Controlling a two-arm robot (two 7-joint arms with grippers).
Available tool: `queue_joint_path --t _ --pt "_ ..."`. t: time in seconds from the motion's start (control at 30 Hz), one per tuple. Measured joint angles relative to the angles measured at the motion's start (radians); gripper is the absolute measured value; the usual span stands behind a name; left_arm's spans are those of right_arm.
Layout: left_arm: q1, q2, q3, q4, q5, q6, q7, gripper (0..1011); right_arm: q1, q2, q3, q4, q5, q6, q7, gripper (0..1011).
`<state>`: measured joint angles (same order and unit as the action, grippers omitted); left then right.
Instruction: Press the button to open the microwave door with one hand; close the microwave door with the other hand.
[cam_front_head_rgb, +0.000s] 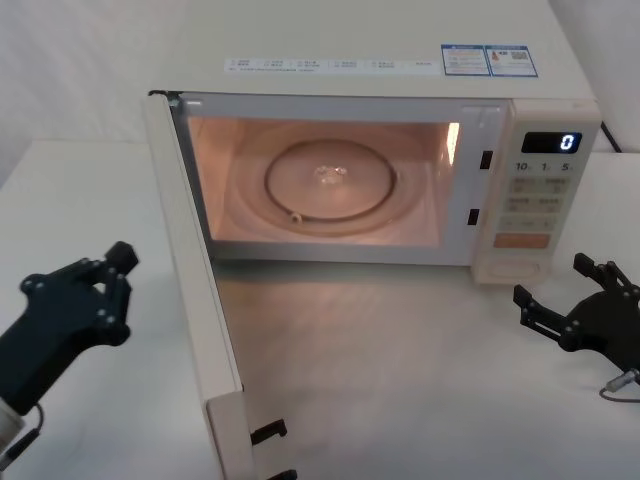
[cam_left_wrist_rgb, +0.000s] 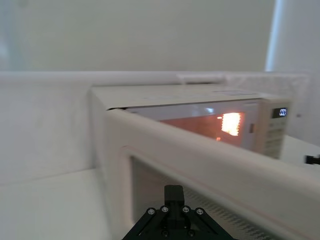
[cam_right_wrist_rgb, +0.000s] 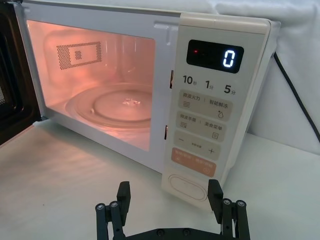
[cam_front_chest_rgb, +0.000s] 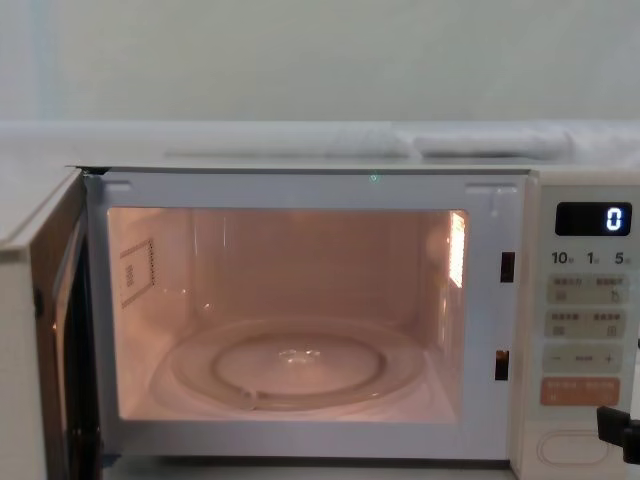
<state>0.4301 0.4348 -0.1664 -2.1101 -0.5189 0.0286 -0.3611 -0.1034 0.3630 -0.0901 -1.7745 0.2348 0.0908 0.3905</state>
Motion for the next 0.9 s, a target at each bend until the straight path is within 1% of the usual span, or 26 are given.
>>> queue_joint_path --t 0.07,0.1,0.2,0.3,0.33,0.4,0.43,0.47,0.5,0.53,0.6,0.63,0.7,0.77,0.8,0.83,0.9 --pt "-0.010 0.017 0.017 -0.003 -0.003 0.005 -0.012 0 0.000 0.000 0.000 0.000 0.000 0.000 0.000 1000" --pt "-0.021 0.027 0.031 -0.004 -0.002 0.009 -0.016 0 0.000 0.000 0.000 0.000 0.000 0.000 0.000 1000" --pt "-0.038 0.039 0.053 -0.004 0.000 0.014 -0.019 0 0.000 0.000 0.000 0.000 0.000 0.000 0.000 1000" --pt "-0.075 0.052 0.095 -0.001 0.005 0.022 -0.020 0 0.000 0.000 0.000 0.000 0.000 0.000 0.000 1000" --pt "-0.075 0.052 0.095 -0.001 0.005 0.022 -0.020 0 0.000 0.000 0.000 0.000 0.000 0.000 0.000 1000" --pt "-0.111 0.057 0.130 0.006 0.010 0.030 -0.020 0 0.000 0.000 0.000 0.000 0.000 0.000 0.000 1000" --pt "-0.111 0.057 0.130 0.006 0.010 0.030 -0.020 0 0.000 0.000 0.000 0.000 0.000 0.000 0.000 1000" --pt "-0.139 0.059 0.155 0.013 0.016 0.039 -0.016 0 0.000 0.000 0.000 0.000 0.000 0.000 0.000 1000" --pt "-0.157 0.059 0.172 0.018 0.021 0.047 -0.012 0 0.000 0.000 0.000 0.000 0.000 0.000 0.000 1000" --pt "-0.188 0.059 0.203 0.027 0.032 0.064 -0.002 0 0.000 0.000 0.000 0.000 0.000 0.000 0.000 1000" --pt "-0.220 0.055 0.235 0.039 0.045 0.084 0.012 0 0.000 0.000 0.000 0.000 0.000 0.000 0.000 1000" --pt "-0.254 0.048 0.270 0.053 0.060 0.106 0.028 0 0.000 0.000 0.000 0.000 0.000 0.000 0.000 1000" --pt "-0.289 0.040 0.307 0.069 0.074 0.126 0.041 0 0.000 0.000 0.000 0.000 0.000 0.000 0.000 1000" --pt "-0.349 0.019 0.365 0.103 0.095 0.152 0.064 0 0.000 0.000 0.000 0.000 0.000 0.000 0.000 1000" --pt "-0.349 0.019 0.365 0.103 0.095 0.152 0.064 0 0.000 0.000 0.000 0.000 0.000 0.000 0.000 1000" --pt "-0.360 0.015 0.374 0.109 0.098 0.155 0.067 0 0.000 0.000 0.000 0.000 0.000 0.000 0.000 1000" --pt "-0.390 -0.001 0.402 0.127 0.107 0.166 0.080 0 0.000 0.000 0.000 0.000 0.000 0.000 0.000 1000"
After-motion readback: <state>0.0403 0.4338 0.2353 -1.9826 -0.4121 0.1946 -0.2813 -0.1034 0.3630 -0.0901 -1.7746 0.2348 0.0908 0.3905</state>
